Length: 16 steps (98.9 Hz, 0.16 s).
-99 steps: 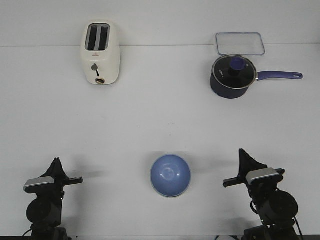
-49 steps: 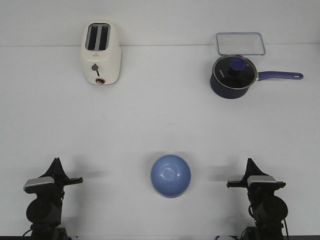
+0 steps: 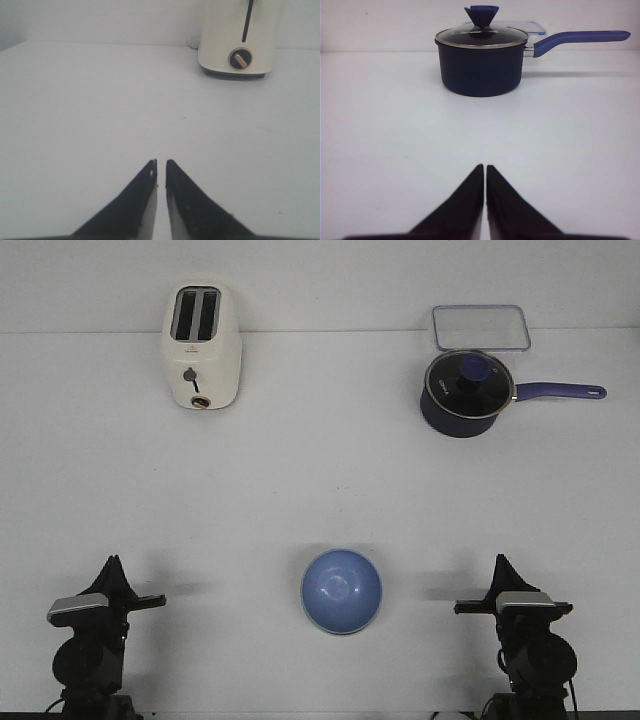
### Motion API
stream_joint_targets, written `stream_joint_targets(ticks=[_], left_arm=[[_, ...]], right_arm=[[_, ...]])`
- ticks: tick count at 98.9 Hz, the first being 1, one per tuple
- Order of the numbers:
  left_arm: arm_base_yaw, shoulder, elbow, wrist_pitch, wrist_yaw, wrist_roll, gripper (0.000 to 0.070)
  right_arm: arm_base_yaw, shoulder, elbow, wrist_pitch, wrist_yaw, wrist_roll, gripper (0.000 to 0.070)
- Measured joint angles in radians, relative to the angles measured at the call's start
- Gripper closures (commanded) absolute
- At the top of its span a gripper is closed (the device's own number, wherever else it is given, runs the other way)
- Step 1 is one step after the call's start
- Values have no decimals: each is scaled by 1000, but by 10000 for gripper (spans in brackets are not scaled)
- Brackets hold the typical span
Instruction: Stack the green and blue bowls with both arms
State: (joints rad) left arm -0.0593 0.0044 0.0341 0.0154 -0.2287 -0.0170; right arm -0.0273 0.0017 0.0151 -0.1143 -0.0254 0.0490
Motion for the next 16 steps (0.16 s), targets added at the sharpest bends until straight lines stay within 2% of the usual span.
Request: stream_joint_targets(ticks=[16], left_arm=[[0,0,0,0,0,0,685]], right_arm=[[0,0,0,0,0,0,689]])
